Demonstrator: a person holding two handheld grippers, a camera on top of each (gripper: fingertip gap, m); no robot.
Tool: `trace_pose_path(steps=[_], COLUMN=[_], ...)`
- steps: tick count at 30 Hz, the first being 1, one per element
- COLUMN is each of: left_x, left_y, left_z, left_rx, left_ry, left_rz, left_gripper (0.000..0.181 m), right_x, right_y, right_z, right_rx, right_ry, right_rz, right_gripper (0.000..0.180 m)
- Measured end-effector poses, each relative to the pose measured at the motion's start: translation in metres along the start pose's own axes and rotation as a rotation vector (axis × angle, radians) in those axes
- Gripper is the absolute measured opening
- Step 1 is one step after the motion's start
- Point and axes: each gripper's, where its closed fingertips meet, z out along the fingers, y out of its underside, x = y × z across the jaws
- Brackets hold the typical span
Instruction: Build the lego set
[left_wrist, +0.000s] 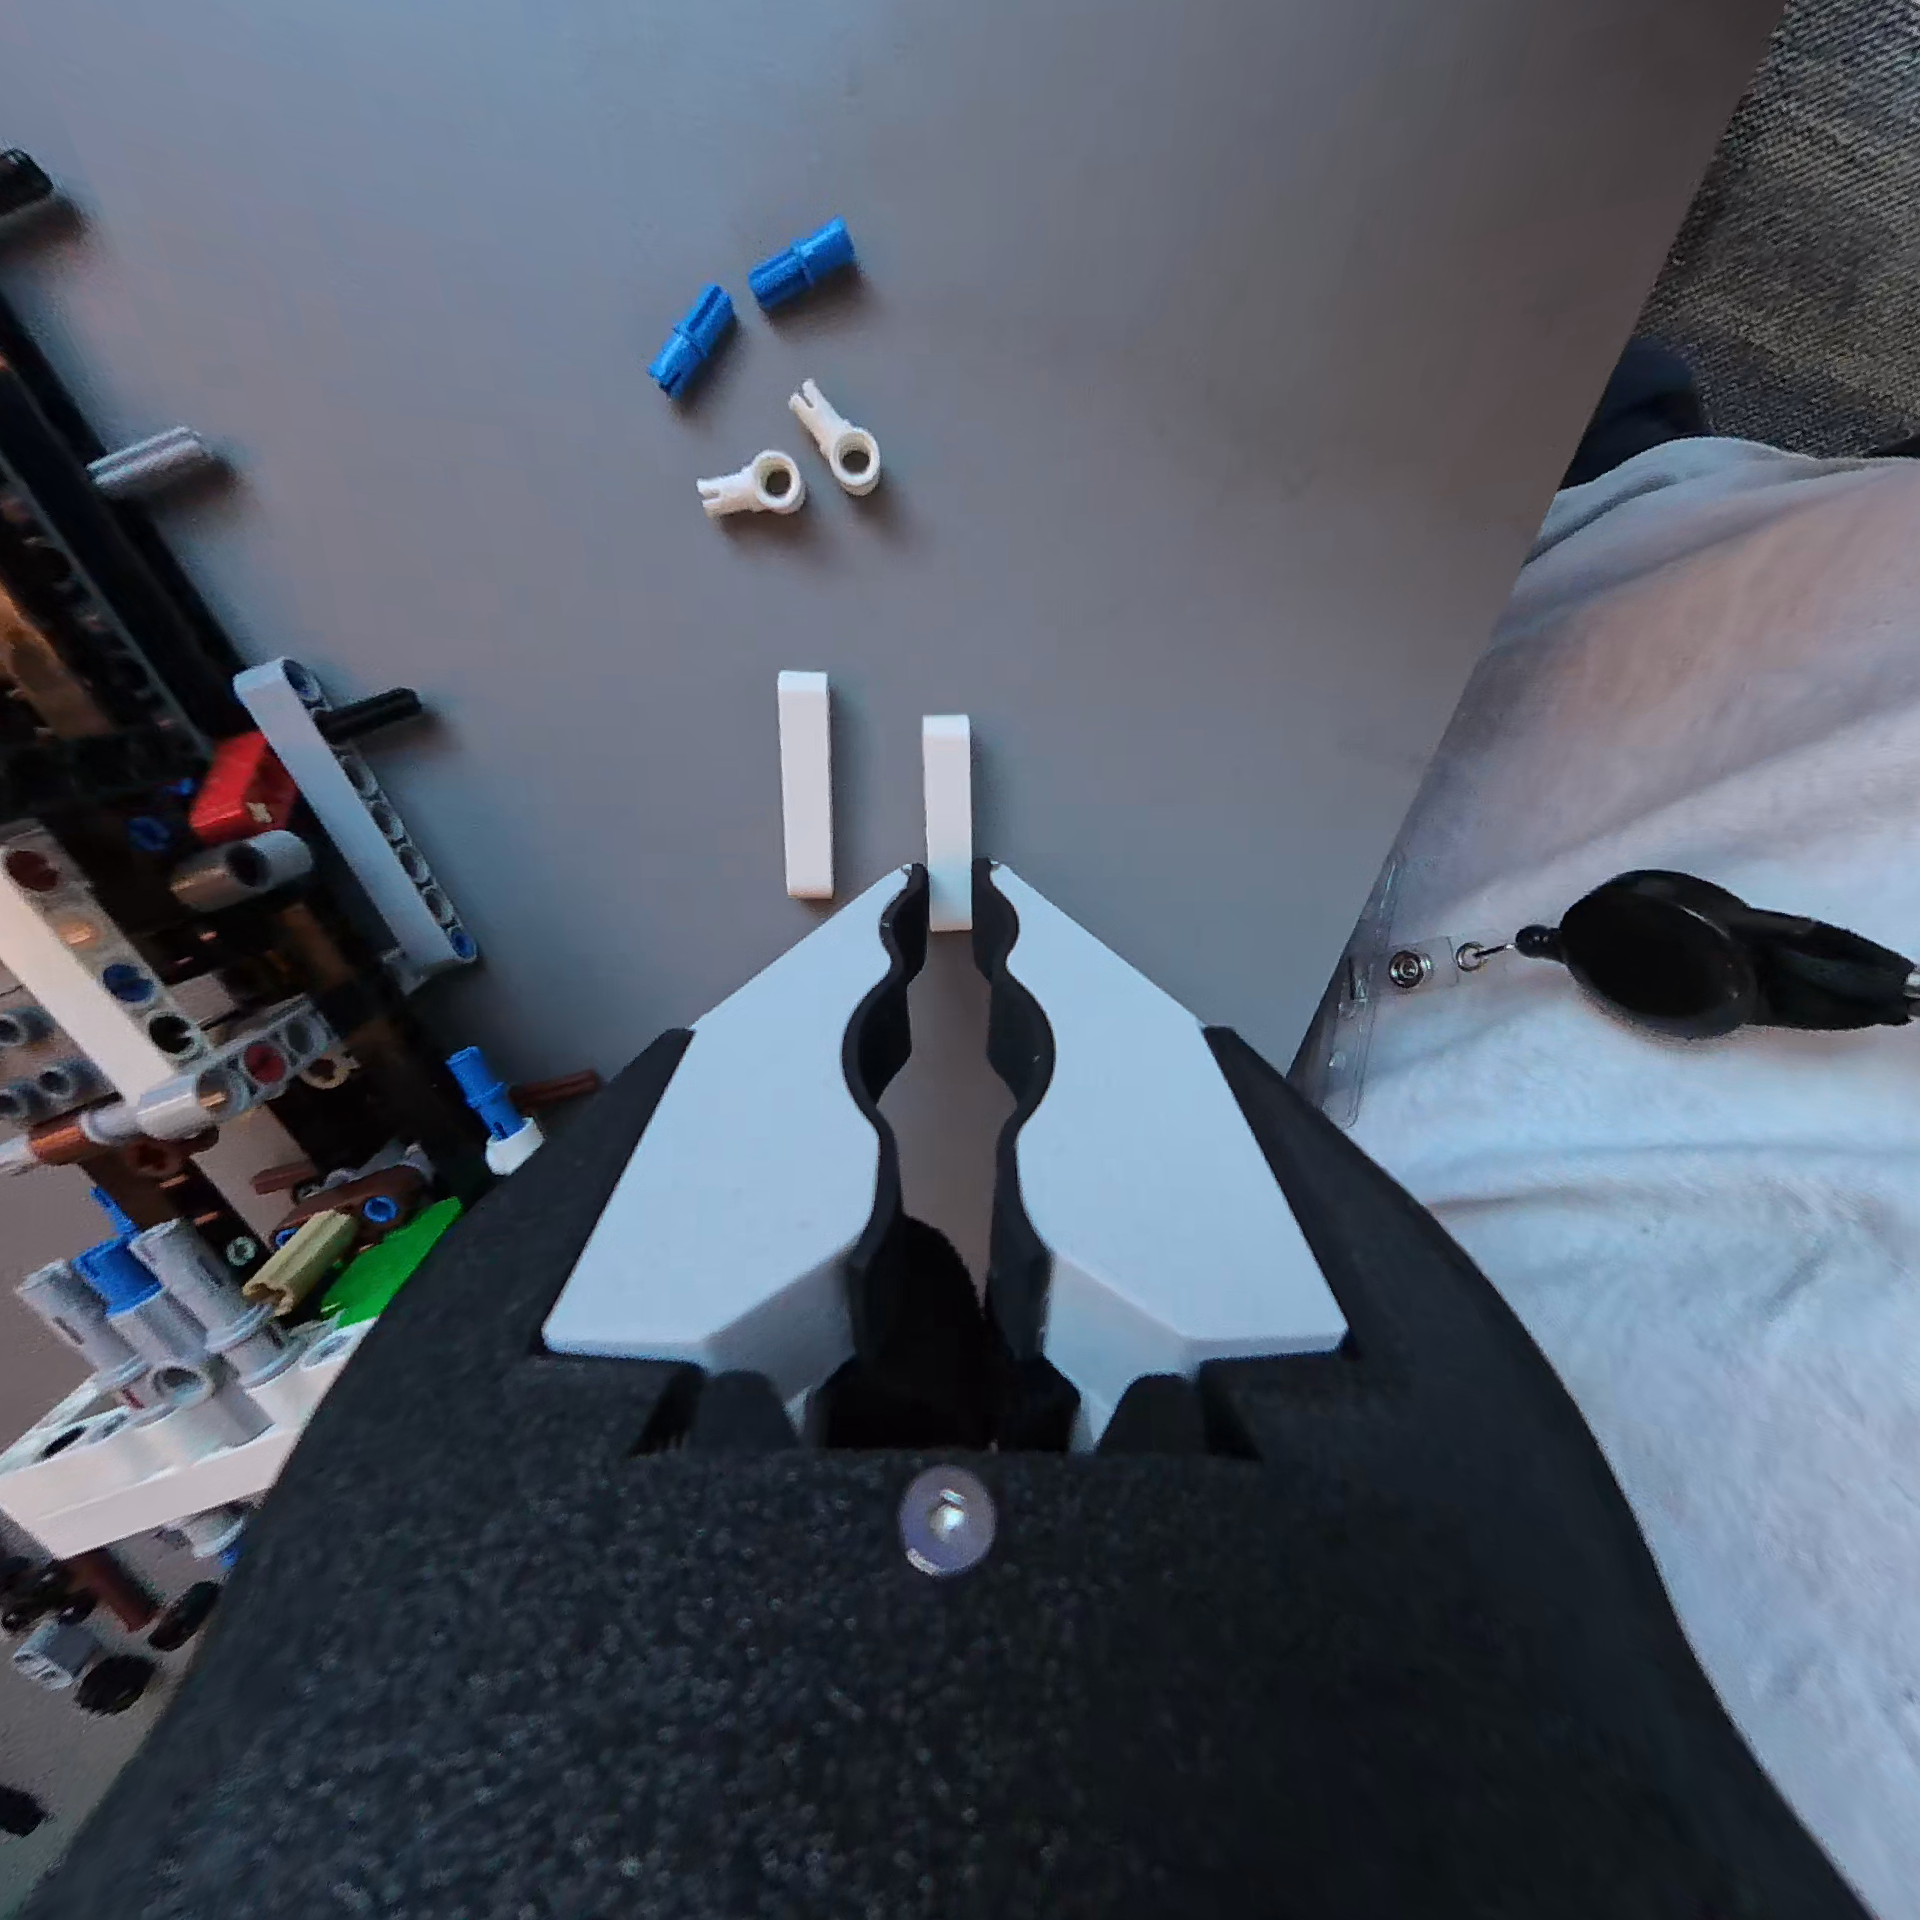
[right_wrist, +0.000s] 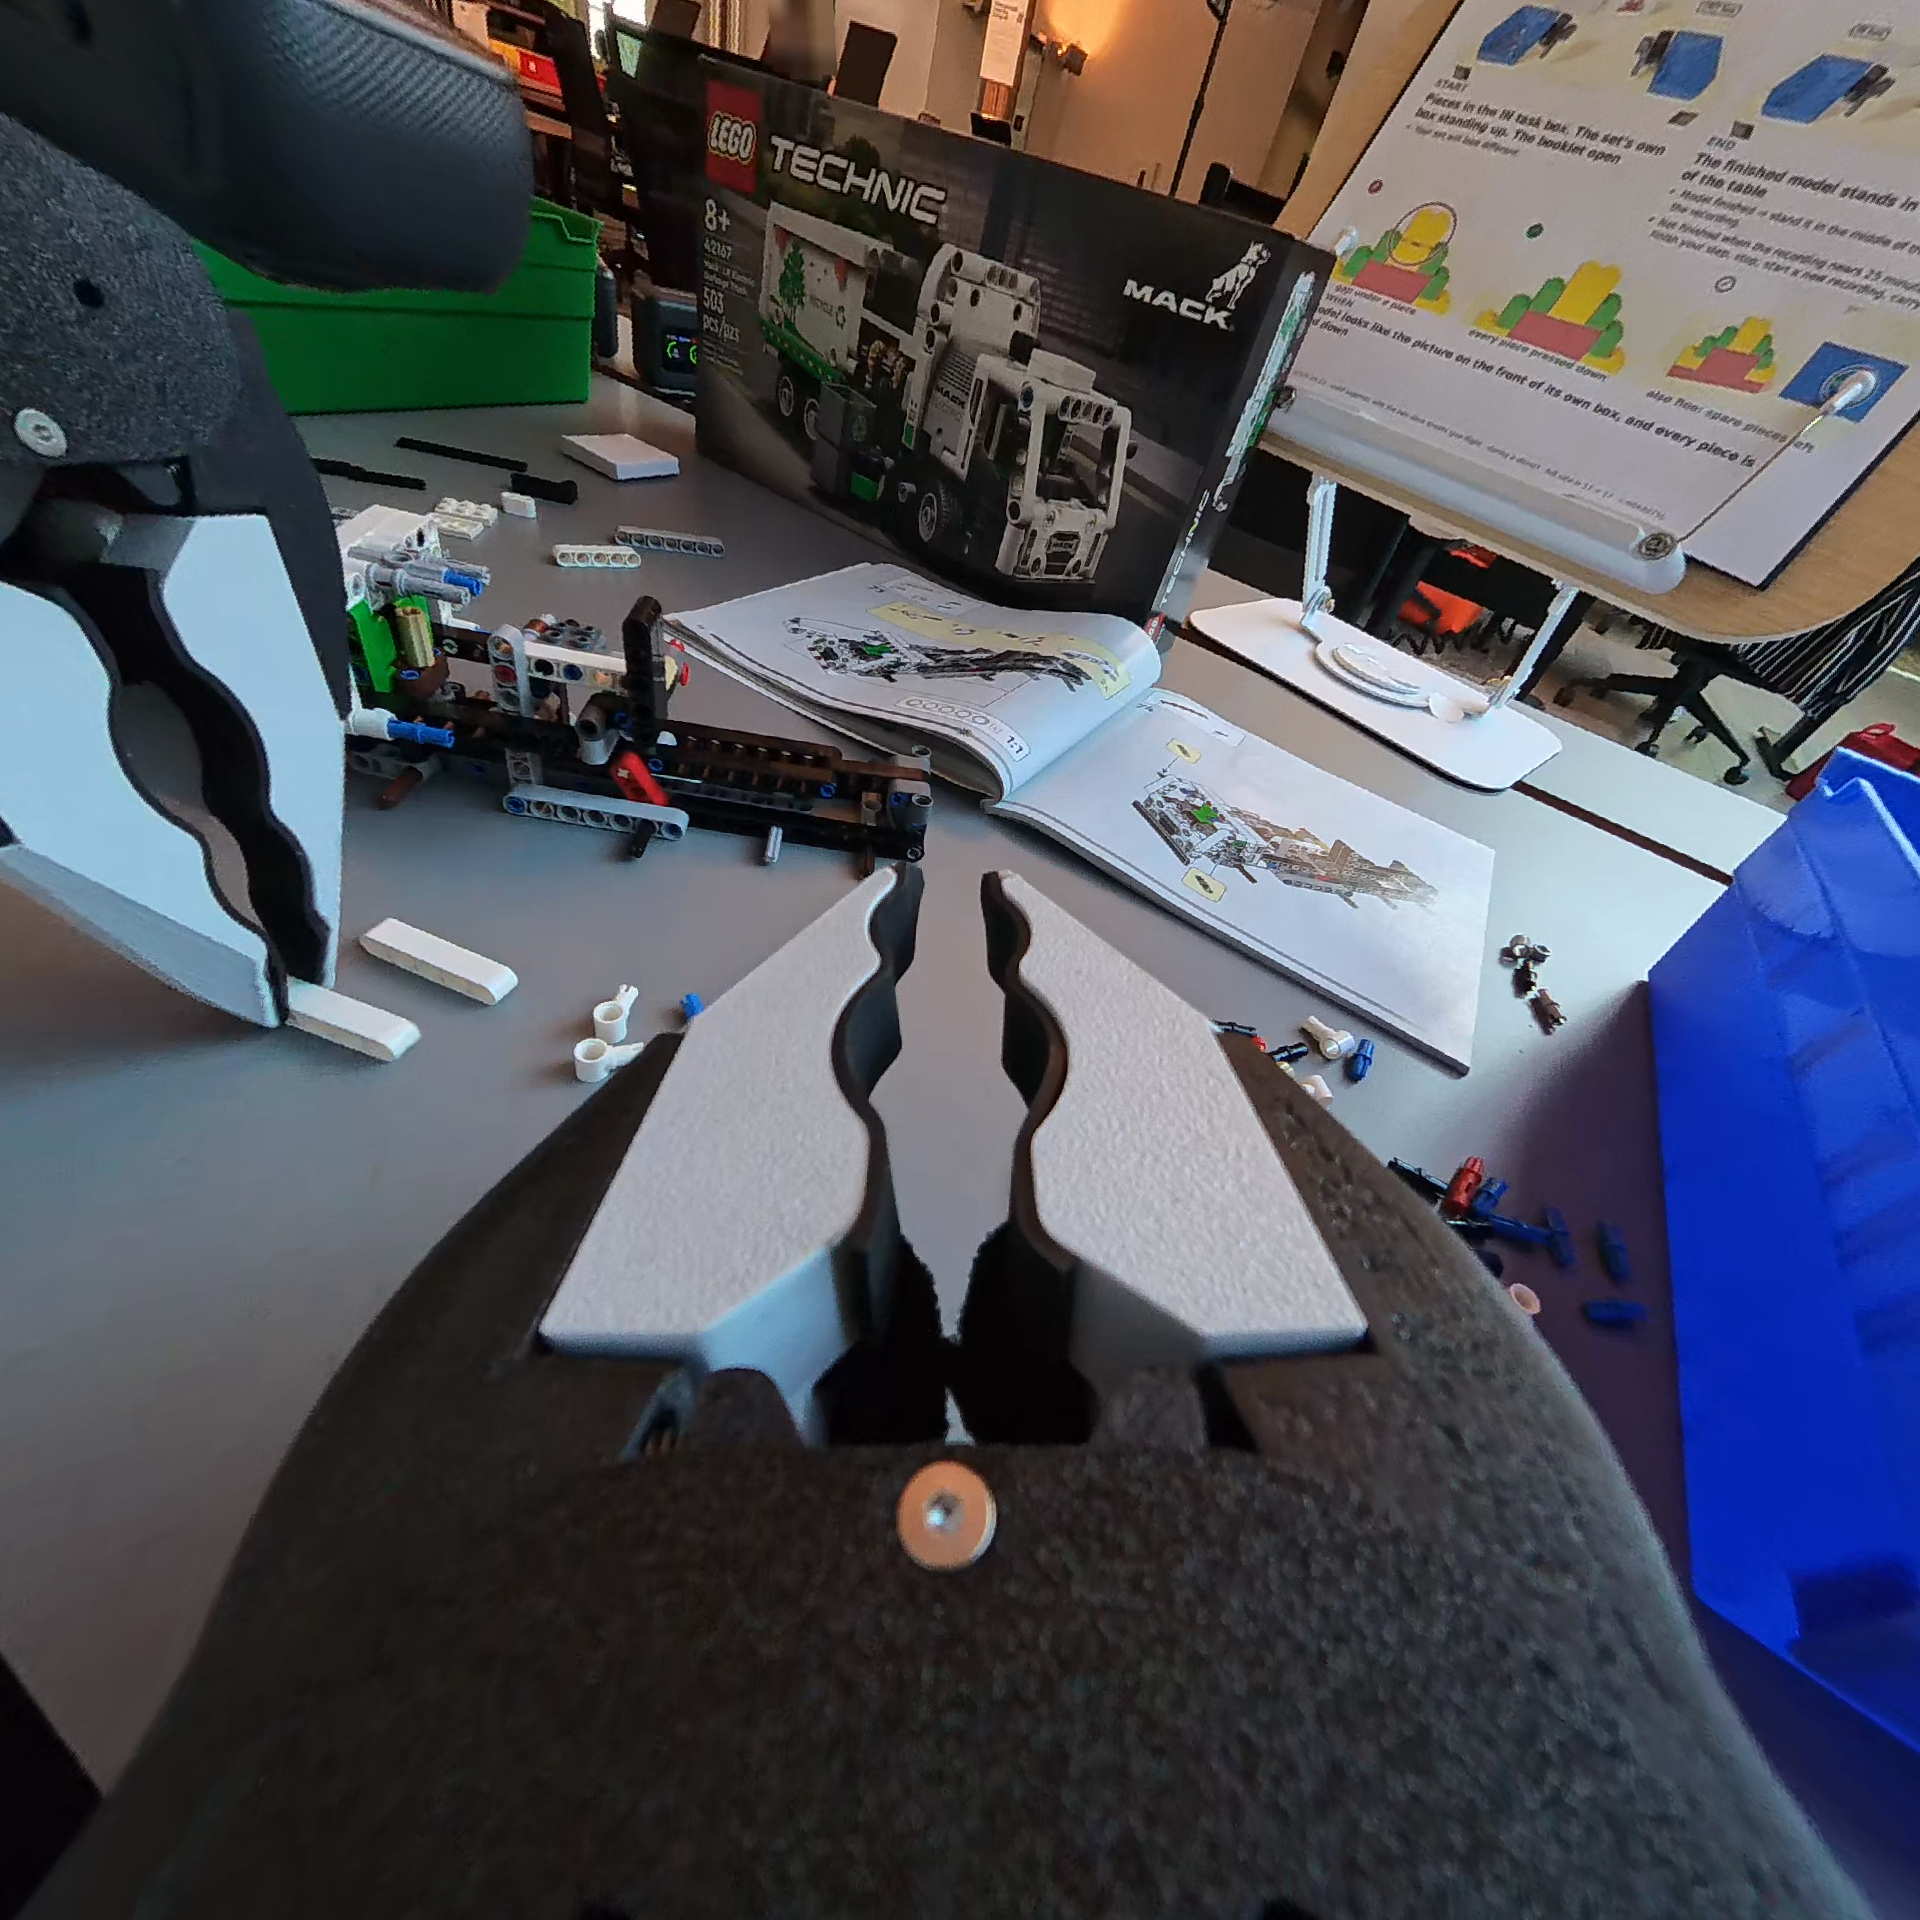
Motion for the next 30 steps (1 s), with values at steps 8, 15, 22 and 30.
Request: trace_pose_path(steps=[8,15,22,30], left_x=[-0.001,0.001,-0.012,-0.044], left_y=[-0.004,-0.001,0.029,0.062], left_z=[-0.007,-0.074,-0.094,-0.073], left_rx=[0.096,0.562,0.908,0.899], left_ry=[-0.019,0.031,0.107,-0.121], left_rz=[-0.042,-0.184,-0.407,-0.333], left_gripper=[0.015,0.019,0.019,0.018], right_x=[0.001,0.001,0.001,0.030], right_y=[0.001,0.004,0.011,0.035], right_z=[0.001,0.004,0.009,0.005], right_rx=[-0.008,-0.033,-0.089,-0.237], right_ry=[-0.006,-0.006,0.005,0.171], right_rz=[0.013,0.018,-0.008,0.107], right_gripper=[0.011,0.012,0.012,0.013])
